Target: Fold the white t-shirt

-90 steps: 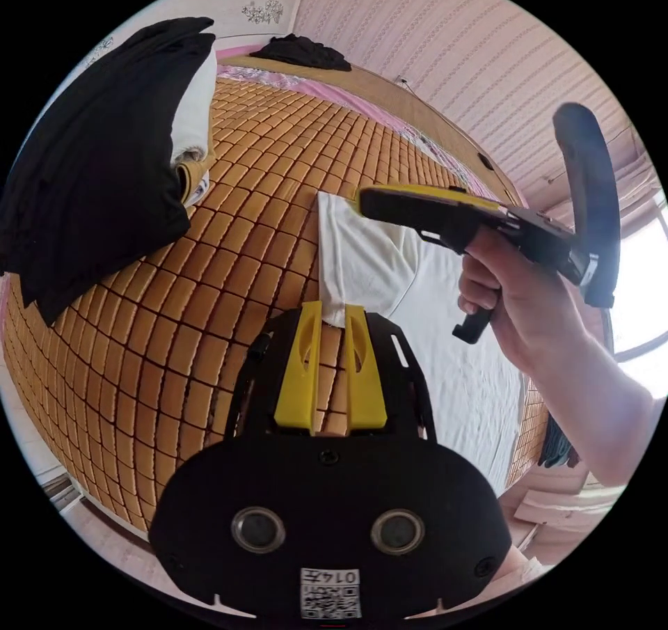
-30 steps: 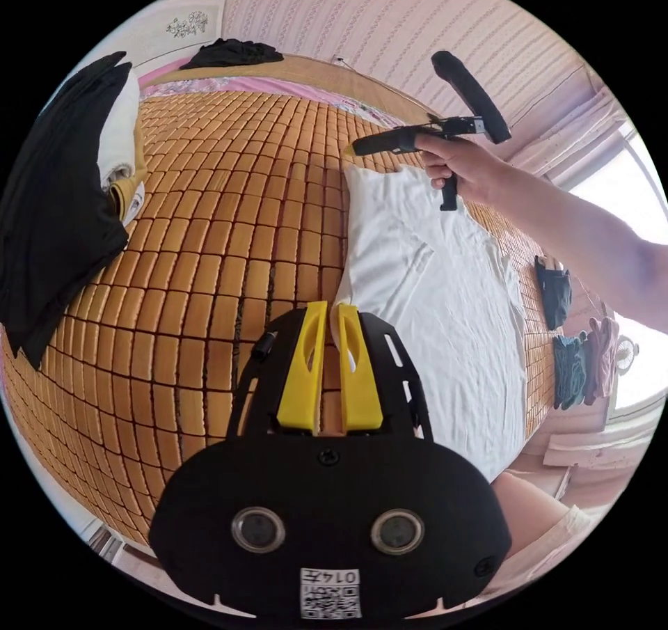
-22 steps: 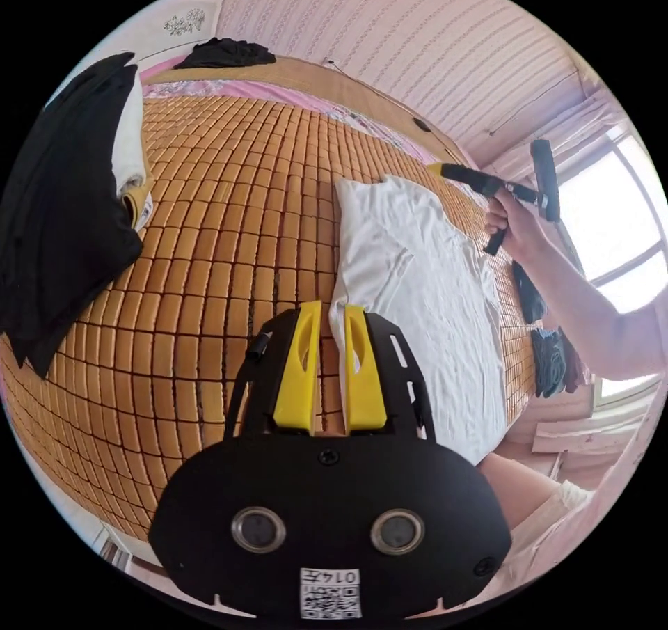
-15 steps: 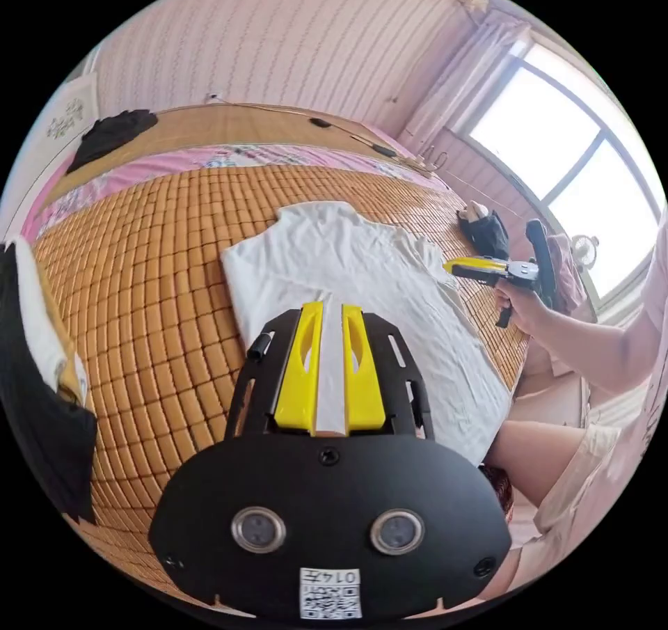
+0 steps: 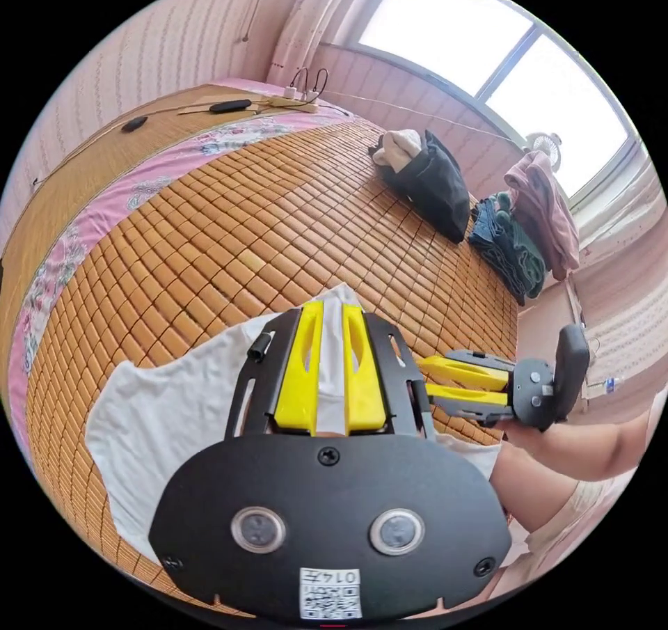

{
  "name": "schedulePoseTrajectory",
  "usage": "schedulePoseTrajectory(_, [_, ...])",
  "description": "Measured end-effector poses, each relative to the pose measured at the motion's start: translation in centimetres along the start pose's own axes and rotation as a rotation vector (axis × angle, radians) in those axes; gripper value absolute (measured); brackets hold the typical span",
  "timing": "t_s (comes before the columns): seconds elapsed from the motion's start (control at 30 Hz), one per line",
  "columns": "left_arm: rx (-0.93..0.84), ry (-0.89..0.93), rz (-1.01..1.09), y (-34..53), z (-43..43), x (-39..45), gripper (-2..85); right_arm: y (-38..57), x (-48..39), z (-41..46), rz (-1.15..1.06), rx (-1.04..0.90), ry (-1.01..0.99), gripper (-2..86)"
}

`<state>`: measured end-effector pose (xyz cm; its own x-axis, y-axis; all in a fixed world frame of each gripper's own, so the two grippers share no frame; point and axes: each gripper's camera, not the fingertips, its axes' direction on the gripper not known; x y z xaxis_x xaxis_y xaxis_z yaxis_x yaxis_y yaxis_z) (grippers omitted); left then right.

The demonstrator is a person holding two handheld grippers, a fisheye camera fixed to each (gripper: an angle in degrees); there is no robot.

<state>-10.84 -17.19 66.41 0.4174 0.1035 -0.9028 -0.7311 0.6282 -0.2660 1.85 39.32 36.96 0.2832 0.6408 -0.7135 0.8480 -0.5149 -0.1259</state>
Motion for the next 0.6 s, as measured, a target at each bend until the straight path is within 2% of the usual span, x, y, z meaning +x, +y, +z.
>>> schedulePoseTrajectory(0.07, [-0.033,-0.005,0.023,-2.1,2.1,0.6,5.9,0.6,0.7,0.4,0.014,0.011,-0.009,5.6])
schedulePoseTrajectory(0.2, [-0.221,-0.058,0.062,-4.4,7.7,1.2,4.8,2.2,2.9,0.8,0.062,0.052,-0.015,0.7])
schedulePoseTrajectory(0.37, [-0.174,-0.042,0.07,-4.5,6.8,-0.4,-0.5,3.0,5.7,1.3,0.083,0.049,-0.123,-0.2])
schedulePoseTrajectory(0.5, [-0.045,0.031,-0.002,-3.7,3.0,-2.6,-0.9,3.3,6.5,1.0,0.072,0.077,-0.128,-0.1])
schedulePoseTrajectory(0.6, [0.085,0.095,0.024,-1.7,-1.7,-2.8,-0.9,3.4,6.2,0.3,0.036,0.1,-0.145,0.2])
